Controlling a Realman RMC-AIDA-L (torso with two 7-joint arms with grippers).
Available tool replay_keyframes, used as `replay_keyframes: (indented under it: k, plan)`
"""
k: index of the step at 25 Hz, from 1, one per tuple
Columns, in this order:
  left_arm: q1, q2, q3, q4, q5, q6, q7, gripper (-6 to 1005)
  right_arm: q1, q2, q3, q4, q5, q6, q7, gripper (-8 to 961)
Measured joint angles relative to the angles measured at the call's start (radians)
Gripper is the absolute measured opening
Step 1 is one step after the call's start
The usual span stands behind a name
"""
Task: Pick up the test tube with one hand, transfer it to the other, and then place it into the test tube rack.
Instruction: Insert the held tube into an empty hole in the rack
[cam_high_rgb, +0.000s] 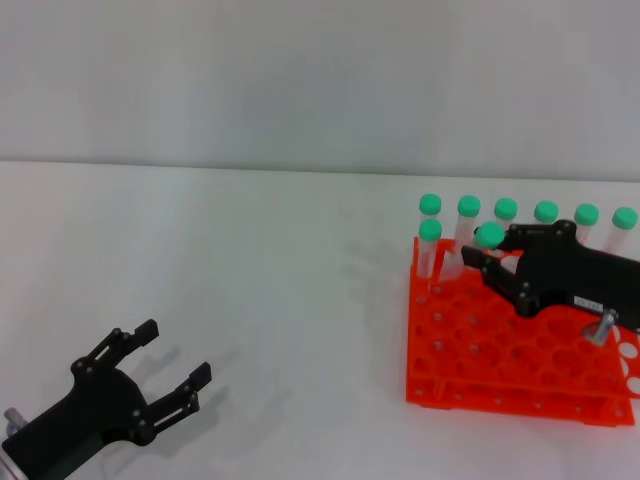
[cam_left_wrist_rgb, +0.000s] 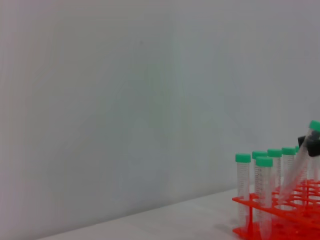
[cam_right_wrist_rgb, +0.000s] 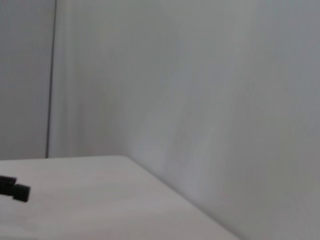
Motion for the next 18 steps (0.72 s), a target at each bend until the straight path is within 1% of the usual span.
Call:
replay_keyframes:
  k: [8,18]
  plan:
    - [-0.005,0.001,0.0,0.0,0.0,-0.004,0.0,893,0.0,0.0,0.025,-0.008,0.0,0.006,-0.001,217]
    - [-0.014,0.001,0.0,0.0,0.0,-0.011,0.0,893,-0.001,-0.004,0.027,-0.007,-0.007,0.029,0.002,217]
